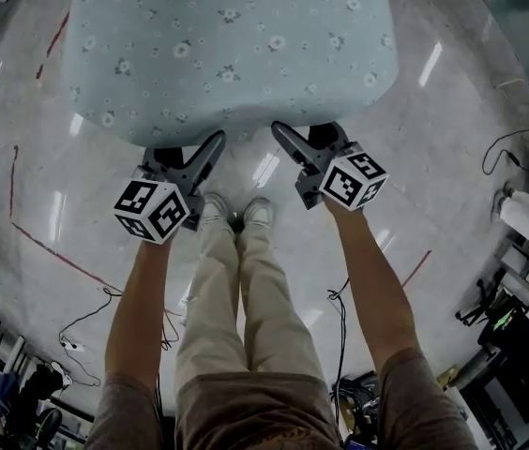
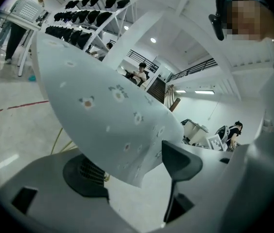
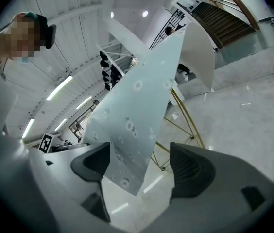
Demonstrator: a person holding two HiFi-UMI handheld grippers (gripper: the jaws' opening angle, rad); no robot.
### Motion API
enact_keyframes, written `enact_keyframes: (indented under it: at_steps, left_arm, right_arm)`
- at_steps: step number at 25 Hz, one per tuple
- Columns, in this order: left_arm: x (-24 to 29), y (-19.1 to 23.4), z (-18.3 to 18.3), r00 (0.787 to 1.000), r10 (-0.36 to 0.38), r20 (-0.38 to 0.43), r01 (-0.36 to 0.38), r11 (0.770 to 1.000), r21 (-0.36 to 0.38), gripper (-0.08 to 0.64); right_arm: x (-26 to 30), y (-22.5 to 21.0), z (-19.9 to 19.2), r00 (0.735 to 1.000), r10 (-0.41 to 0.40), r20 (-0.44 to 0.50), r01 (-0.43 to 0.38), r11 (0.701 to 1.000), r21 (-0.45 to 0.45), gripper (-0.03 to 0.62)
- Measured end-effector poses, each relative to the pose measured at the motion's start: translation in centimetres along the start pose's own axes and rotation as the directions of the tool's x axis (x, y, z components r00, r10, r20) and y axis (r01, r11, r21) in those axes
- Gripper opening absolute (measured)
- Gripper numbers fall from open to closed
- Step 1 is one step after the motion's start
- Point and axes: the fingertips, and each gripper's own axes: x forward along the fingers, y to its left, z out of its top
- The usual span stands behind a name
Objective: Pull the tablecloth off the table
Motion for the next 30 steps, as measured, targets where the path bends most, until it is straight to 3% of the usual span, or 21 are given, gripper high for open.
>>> enact_keyframes:
  at_steps: [5, 10, 13, 22, 30]
  left_arm:
    - [0.7, -0.2, 0.0, 1.000, -0.030, -0.002, 0.030, 0.999, 0.011, 0.333]
    - [0.9, -0.2, 0.5, 0.999, -0.042, 0.020, 0.042, 0.999, -0.019, 0.325]
    - [0.5, -0.1, 0.6, 0.999, -0.037, 0.025, 0.038, 0.999, -0.023, 0.232]
    - [-0.4, -1.1, 0.3, 0.998, -0.068, 0.009, 0.068, 0.997, -0.024, 0.086]
    - [-1.4, -2.6, 0.2, 0.996, -0.093, -0.014, 0.093, 0.996, -0.010, 0.031]
  right_arm:
    - [0.9, 0.2, 0.5, 0.999, 0.031, 0.020, -0.031, 0.999, 0.015, 0.365]
    - [1.0, 1.1, 0.4, 0.996, 0.086, 0.028, -0.086, 0.996, 0.025, 0.254]
    - [0.9, 1.4, 0.3, 0.996, 0.084, 0.030, -0.085, 0.996, 0.030, 0.216]
    - [0.0, 1.9, -0.1, 0.997, 0.071, 0.034, -0.073, 0.995, 0.063, 0.124]
    - [-1.9, 3.3, -0.3, 0.996, 0.084, 0.041, -0.086, 0.994, 0.062, 0.027]
